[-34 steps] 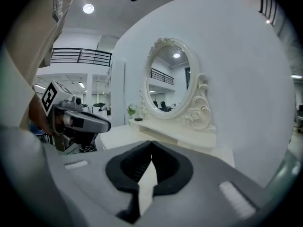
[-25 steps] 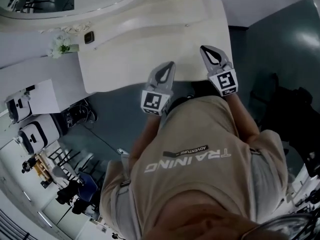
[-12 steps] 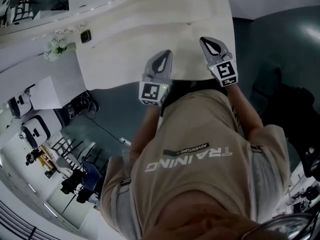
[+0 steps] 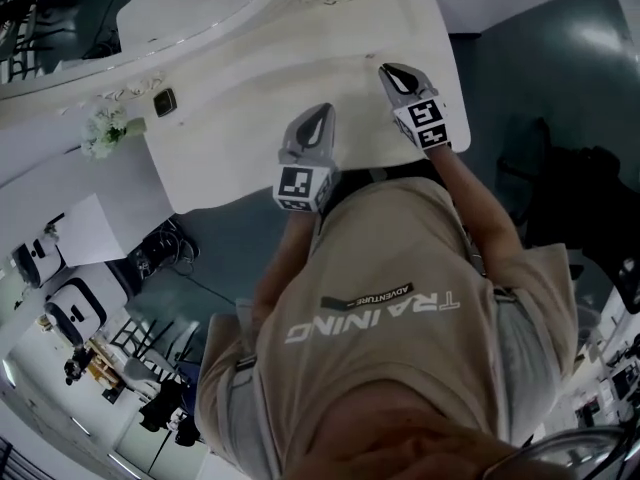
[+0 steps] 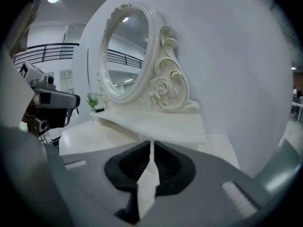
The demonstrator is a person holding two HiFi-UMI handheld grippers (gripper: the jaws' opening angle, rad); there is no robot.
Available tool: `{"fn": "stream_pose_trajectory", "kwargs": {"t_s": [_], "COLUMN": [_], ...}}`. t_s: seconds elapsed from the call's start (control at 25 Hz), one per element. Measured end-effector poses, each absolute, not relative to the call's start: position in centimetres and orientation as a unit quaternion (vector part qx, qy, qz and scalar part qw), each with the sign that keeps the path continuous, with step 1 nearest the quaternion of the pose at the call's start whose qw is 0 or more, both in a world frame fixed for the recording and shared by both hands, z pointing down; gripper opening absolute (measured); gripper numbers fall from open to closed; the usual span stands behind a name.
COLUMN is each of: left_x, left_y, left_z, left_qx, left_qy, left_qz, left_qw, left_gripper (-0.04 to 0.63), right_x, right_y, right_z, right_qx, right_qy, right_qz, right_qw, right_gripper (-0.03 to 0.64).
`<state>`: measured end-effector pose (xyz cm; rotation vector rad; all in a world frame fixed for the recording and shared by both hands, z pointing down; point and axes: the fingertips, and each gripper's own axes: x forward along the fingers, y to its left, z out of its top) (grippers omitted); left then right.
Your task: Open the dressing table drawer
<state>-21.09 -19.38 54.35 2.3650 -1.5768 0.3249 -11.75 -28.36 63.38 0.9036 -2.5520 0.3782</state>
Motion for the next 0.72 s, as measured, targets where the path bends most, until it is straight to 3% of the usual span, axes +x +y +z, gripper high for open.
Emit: {"fn": "stream_pose_trajectory", "kwargs": {"t_s": [0.32,0.72], "left_x": [-23.1,-25.0], "left_y": [-19.5,-20.1], "left_z": [56.2,57.6], "left_qx": [0.845,0.855], "left_qy": [-0.503,-0.481], "left_qz": [0.12,0.122], "left_qw": [0.139,0.15], "left_gripper": [0.008,0.008], "right_x": [-13.2,-14.7], "right_y": [-29.7,-31.9], "right_z": [67.1,69.8], "right_qx": [0.383,0.442], "right_qy": [-0.879,-0.841], "right_qz": [0.158,0.22], "right_qw": [0.236,0.22], "right_gripper": [0.101,0.12]}}
